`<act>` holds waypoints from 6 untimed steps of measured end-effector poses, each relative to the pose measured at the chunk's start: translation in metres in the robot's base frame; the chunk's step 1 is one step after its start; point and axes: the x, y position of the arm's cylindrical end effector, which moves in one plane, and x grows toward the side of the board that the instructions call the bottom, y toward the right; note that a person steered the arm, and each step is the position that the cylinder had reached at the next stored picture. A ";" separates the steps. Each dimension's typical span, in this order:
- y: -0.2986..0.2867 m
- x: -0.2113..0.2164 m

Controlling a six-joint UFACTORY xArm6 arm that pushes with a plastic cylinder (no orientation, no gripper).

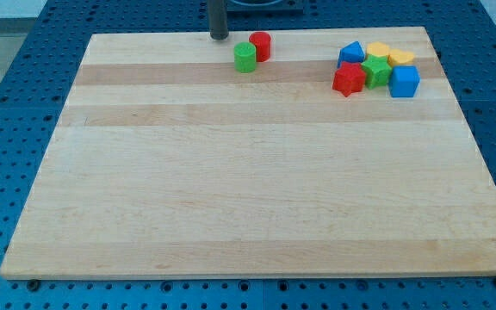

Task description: Slide red circle and green circle a bit down and left

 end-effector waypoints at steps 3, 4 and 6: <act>0.097 0.000; 0.097 0.000; 0.086 0.079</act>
